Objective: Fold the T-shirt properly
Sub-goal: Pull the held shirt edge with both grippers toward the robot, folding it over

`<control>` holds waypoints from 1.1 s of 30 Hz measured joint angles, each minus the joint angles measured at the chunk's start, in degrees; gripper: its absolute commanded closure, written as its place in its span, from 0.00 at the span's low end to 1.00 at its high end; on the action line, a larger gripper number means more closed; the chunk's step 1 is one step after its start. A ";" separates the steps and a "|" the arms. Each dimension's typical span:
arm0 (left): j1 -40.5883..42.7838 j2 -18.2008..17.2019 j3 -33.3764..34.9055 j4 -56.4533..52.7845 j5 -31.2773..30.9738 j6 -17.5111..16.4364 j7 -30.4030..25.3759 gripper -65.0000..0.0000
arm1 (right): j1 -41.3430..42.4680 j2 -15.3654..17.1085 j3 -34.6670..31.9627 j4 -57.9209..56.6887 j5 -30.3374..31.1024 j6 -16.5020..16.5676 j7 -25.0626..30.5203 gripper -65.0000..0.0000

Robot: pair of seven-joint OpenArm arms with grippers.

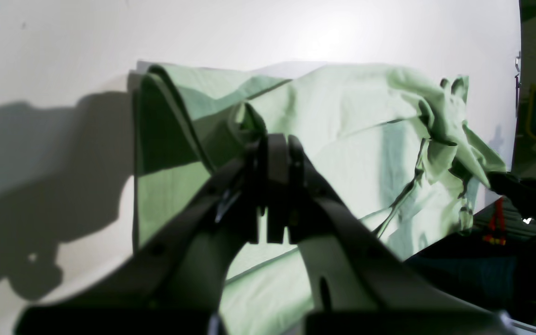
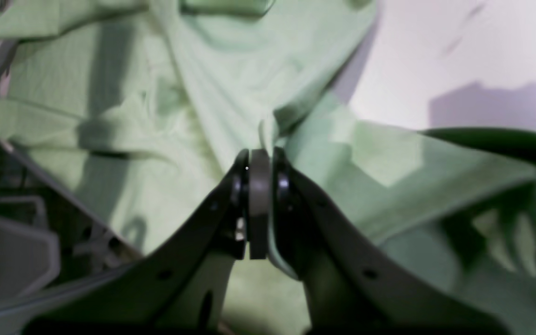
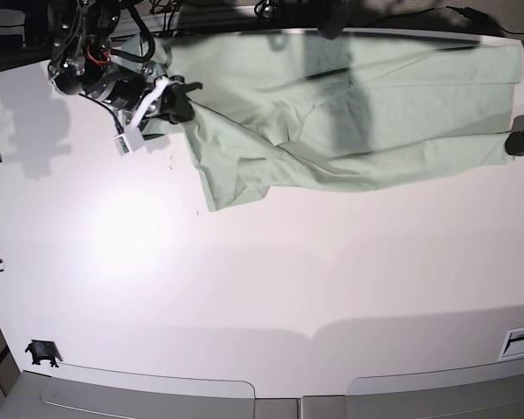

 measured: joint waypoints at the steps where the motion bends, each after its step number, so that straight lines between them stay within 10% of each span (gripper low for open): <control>1: 0.02 0.00 -0.11 0.00 0.04 0.00 -0.20 1.00 | 0.02 0.00 1.03 0.00 0.04 0.00 0.22 1.00; 24: 7.39 0.31 -10.84 0.11 -2.34 -0.04 7.37 1.00 | 0.13 -0.13 11.63 0.04 6.91 0.00 -4.74 1.00; 33: 8.17 0.28 -10.84 0.11 -2.40 -0.04 6.84 1.00 | 0.13 -0.15 11.67 0.04 -1.36 0.00 -3.39 1.00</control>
